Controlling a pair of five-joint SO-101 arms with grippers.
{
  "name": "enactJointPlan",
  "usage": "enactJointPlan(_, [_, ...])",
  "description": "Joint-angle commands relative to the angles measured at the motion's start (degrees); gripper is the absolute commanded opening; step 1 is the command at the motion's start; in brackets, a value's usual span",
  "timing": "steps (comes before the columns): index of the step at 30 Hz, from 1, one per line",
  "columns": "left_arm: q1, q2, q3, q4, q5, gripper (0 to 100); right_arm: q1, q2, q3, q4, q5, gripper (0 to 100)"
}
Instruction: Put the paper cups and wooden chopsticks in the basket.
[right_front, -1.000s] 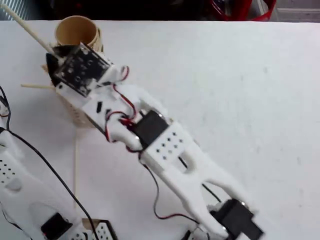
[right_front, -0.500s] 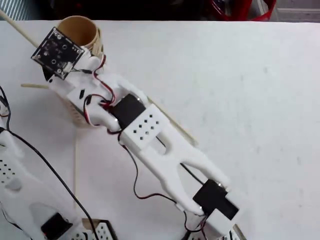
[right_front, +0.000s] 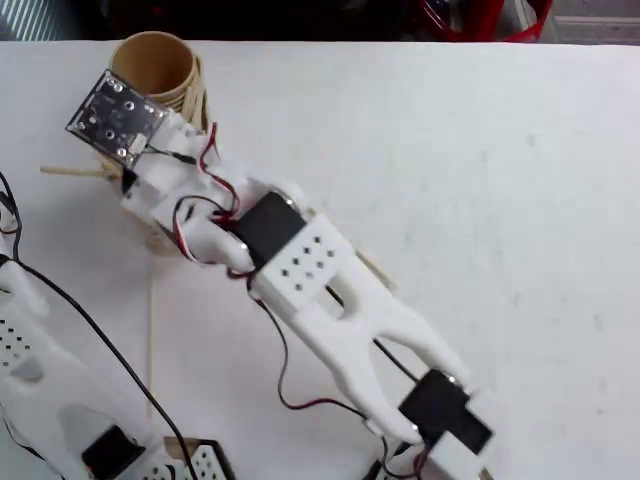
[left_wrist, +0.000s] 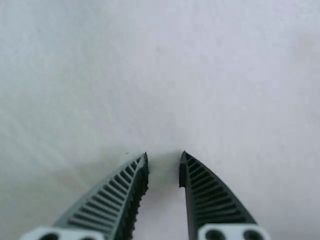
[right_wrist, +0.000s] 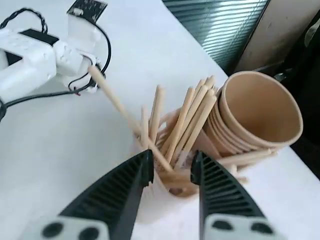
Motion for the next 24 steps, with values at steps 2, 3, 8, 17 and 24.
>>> enactJointPlan(2, [-1.01, 7.34, 0.97, -0.26, 0.35, 13, 2.51, -7.78, -2.20, 23.52, 7.38, 11.9])
enactJointPlan(3, [-1.01, 7.34, 0.97, -0.26, 0.35, 13, 2.86, -7.52, -1.23, 27.82, 10.99, 11.9])
enactJointPlan(8, [-1.54, 7.34, 0.97, 0.09, 0.35, 13, 10.33, -3.12, 11.87, 33.36, 19.43, 12.0])
enactJointPlan(17, [-3.47, 7.34, 0.70, -0.35, 0.35, 13, 25.54, 9.71, 19.60, 17.63, 26.20, 12.0])
enactJointPlan(24, [-3.21, 7.34, 0.88, -0.35, 0.35, 13, 25.54, 21.41, 19.34, 11.65, 26.11, 12.0])
